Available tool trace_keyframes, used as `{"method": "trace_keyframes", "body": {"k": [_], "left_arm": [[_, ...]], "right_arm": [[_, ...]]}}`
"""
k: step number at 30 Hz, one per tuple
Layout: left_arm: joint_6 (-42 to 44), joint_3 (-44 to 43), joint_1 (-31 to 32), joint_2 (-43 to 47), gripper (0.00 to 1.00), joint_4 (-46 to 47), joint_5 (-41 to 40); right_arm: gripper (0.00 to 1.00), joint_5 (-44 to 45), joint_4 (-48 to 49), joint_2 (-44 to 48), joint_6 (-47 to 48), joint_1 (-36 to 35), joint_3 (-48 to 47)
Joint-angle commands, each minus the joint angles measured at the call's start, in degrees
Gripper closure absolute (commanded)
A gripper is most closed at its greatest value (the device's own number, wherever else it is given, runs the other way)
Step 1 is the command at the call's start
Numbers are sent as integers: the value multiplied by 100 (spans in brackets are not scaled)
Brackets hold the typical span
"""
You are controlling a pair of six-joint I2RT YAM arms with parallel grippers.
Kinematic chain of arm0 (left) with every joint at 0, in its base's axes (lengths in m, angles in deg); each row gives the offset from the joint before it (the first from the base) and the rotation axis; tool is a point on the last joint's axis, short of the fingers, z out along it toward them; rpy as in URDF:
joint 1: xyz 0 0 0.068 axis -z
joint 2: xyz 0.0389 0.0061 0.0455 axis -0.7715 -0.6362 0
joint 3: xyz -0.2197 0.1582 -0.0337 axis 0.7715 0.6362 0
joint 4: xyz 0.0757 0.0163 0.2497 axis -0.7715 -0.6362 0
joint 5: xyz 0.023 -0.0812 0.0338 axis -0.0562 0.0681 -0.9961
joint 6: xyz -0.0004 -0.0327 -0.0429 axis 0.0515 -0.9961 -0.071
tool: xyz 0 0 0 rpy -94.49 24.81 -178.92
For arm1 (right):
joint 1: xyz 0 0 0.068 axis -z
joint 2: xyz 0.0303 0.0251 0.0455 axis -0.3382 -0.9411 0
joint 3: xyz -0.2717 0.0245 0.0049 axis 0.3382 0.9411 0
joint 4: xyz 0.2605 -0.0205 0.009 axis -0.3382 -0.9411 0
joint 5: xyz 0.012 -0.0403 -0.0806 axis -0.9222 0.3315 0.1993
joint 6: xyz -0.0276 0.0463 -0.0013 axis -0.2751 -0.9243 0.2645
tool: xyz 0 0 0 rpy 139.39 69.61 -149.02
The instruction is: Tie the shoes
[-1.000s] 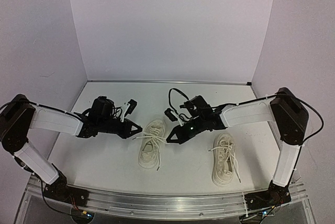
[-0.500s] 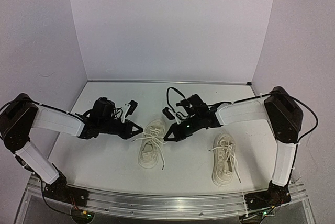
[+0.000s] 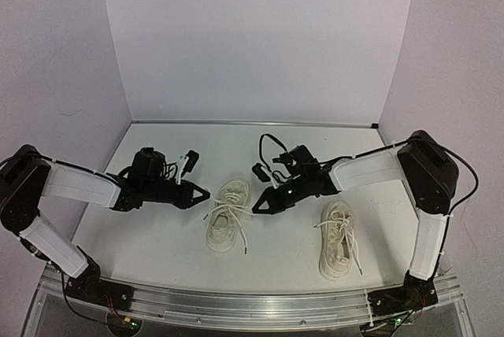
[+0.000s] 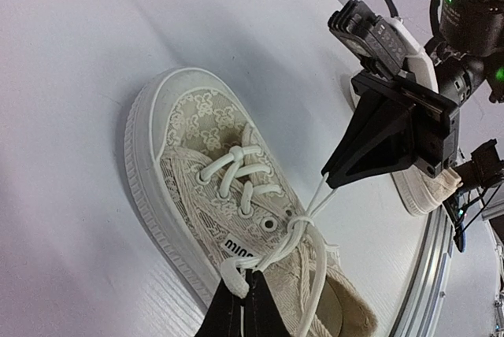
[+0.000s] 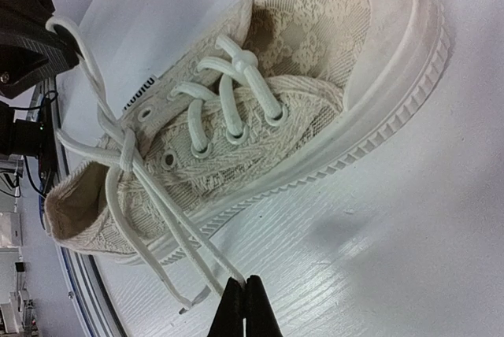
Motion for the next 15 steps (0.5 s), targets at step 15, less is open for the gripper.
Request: {"method": "trace_keyframes", "body": {"k": [15], "left_arm": [[-153, -375, -52, -200, 100, 297, 52]], "right_arm": [[100, -1, -369, 111, -33, 308, -174]]}}
